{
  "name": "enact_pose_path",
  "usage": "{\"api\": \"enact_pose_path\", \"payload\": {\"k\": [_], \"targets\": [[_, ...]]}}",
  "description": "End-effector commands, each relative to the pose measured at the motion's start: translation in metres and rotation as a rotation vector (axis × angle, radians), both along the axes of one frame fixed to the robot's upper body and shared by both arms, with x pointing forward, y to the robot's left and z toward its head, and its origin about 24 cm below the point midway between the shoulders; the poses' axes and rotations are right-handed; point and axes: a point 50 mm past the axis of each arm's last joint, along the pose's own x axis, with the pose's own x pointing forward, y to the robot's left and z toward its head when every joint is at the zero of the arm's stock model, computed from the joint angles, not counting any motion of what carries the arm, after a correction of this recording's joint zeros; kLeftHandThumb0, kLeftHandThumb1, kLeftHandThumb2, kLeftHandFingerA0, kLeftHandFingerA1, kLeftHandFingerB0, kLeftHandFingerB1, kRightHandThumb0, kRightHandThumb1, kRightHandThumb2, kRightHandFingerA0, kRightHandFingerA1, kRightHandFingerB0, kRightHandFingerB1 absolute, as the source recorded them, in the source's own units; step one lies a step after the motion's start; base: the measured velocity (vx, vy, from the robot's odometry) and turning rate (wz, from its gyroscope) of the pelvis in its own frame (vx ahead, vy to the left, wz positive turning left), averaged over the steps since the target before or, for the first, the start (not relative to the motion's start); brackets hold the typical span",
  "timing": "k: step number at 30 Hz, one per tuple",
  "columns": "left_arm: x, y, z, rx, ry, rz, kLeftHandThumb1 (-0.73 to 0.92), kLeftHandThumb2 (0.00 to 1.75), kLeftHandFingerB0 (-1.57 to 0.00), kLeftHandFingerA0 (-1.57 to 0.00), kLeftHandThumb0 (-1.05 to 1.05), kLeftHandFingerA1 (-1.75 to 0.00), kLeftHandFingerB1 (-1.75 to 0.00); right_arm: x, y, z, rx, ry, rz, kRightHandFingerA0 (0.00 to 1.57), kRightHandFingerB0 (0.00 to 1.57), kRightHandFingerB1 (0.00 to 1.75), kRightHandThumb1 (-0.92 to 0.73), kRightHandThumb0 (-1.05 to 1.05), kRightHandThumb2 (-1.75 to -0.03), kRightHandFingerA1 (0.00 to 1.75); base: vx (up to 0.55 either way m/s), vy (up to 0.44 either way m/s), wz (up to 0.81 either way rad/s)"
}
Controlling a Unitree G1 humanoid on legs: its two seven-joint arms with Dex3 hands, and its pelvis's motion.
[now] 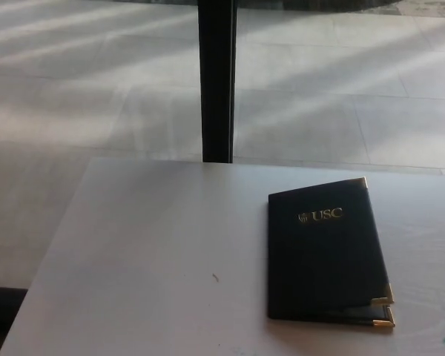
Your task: There is a diary kept infront of the robot and the robot uses its right hand to grab its cover and puses it to the left to open it.
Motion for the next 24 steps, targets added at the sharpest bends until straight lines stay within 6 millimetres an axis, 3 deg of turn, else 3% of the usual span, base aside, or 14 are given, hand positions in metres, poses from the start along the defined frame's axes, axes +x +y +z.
{"api": "enact_pose_path", "payload": {"k": [1, 5, 11, 12, 13, 14, 15, 16, 17, 18, 19, 20, 22, 24], "targets": [[0.000, 0.056, 0.050, -0.216, -0.442, 0.610, 0.92, 0.97, -0.18, -0.23, -0.66, -0.81, -0.65, -0.023, -0.046, 0.049, 0.219, -0.561, -0.623, 0.48, 0.31, 0.77, -0.92, -0.74, -0.85, 1.02, 0.00, 0.000, 0.00], [-0.002, 0.055, 0.049, -0.220, -0.436, 0.628, 0.92, 0.97, -0.20, -0.25, -0.67, -0.82, -0.66, -0.028, -0.049, 0.049, 0.223, -0.561, -0.647, 0.44, 0.27, 0.73, -0.92, -0.75, -0.87, 0.97, 0.00, 0.000, 0.00], [-0.009, 0.056, 0.045, -0.233, -0.431, 0.658, 0.92, 0.97, -0.19, -0.25, -0.66, -0.84, -0.65, -0.036, -0.055, 0.053, 0.218, -0.568, -0.701, 0.43, 0.25, 0.76, -0.92, -0.74, -0.90, 1.09, 0.00, 0.000, 0.00], [-0.011, 0.058, 0.046, -0.239, -0.446, 0.664, 0.92, 0.98, -0.16, -0.20, -0.67, -0.99, -0.69, -0.039, -0.062, 0.056, 0.207, -0.593, -0.790, 0.52, 0.29, 0.75, -0.92, -0.84, -0.92, 1.12, 0.00, 0.000, 0.00], [-0.011, 0.058, 0.046, -0.241, -0.448, 0.665, 0.92, 0.98, -0.16, -0.20, -0.67, -0.99, -0.69, -0.040, -0.063, 0.056, 0.207, -0.596, -0.800, 0.52, 0.29, 0.75, -0.92, -0.84, -0.92, 1.12, 0.00, 0.000, 0.00], [-0.012, 0.058, 0.047, -0.242, -0.449, 0.676, 0.92, 0.97, -0.18, -0.25, -0.66, -0.88, -0.68, -0.041, -0.065, 0.058, 0.206, -0.607, -0.808, 0.36, 0.19, 0.72, -0.92, -0.82, -0.98, 0.99, 0.00, 0.000, 0.00], [-0.015, 0.059, 0.046, -0.244, -0.448, 0.694, 0.92, 0.97, -0.18, -0.25, -0.66, -0.88, -0.68, -0.044, -0.069, 0.061, 0.204, -0.631, -0.840, 0.52, 0.21, 0.68, -0.80, -0.70, -1.23, 0.93, 0.00, 0.000, 0.00], [-0.016, 0.060, 0.045, -0.242, -0.441, 0.697, 0.92, 0.97, -0.18, -0.24, -0.66, -0.85, -0.66, -0.046, -0.072, 0.061, 0.206, -0.632, -0.875, 0.38, 0.23, 0.74, -0.92, -0.81, -0.92, 0.98, 0.00, 0.000, 0.00], [-0.017, 0.060, 0.045, -0.241, -0.438, 0.700, 0.92, 0.97, -0.18, -0.24, -0.67, -0.86, -0.67, -0.046, -0.074, 0.062, 0.213, -0.635, -0.899, 0.36, 0.22, 0.75, -0.92, -0.81, -0.91, 0.99, 0.00, 0.000, 0.00], [-0.018, 0.060, 0.044, -0.241, -0.438, 0.704, 0.92, 0.98, -0.17, -0.23, -0.67, -0.84, -0.66, -0.047, -0.077, 0.064, 0.225, -0.647, -0.915, 0.44, 0.15, 0.68, -0.86, -0.74, -1.27, 0.90, 0.00, 0.000, 0.00], [-0.019, 0.060, 0.044, -0.241, -0.437, 0.709, 0.92, 0.98, -0.18, -0.24, -0.67, -0.84, -0.66, -0.048, -0.080, 0.067, 0.236, -0.667, -0.922, 0.29, 0.08, 0.64, -0.87, -0.70, -1.27, 0.81, 0.00, 0.000, 0.00], [-0.020, 0.061, 0.044, -0.242, -0.436, 0.712, 0.92, 0.98, -0.18, -0.24, -0.67, -0.84, -0.66, -0.050, -0.082, 0.069, 0.245, -0.680, -0.936, 0.29, 0.08, 0.64, -0.87, -0.70, -1.27, 0.81, 0.00, 0.000, 0.00], [-0.020, 0.061, 0.044, -0.244, -0.438, 0.717, 0.92, 0.96, -0.18, -0.25, -0.68, -0.85, -0.67, -0.051, -0.088, 0.078, 0.215, -0.696, -0.994, 0.52, 0.11, 0.68, -0.86, -0.73, -1.23, 0.97, 0.00, 0.000, 0.00], [-0.019, 0.061, 0.045, -0.249, -0.447, 0.725, 0.92, 0.96, -0.17, -0.25, -0.69, -0.86, -0.67, -0.050, -0.093, 0.083, 0.209, -0.719, -1.026, 0.47, 0.06, 0.64, -0.85, -0.71, -1.23, 0.92, 0.00, 0.000, 0.00]]}}
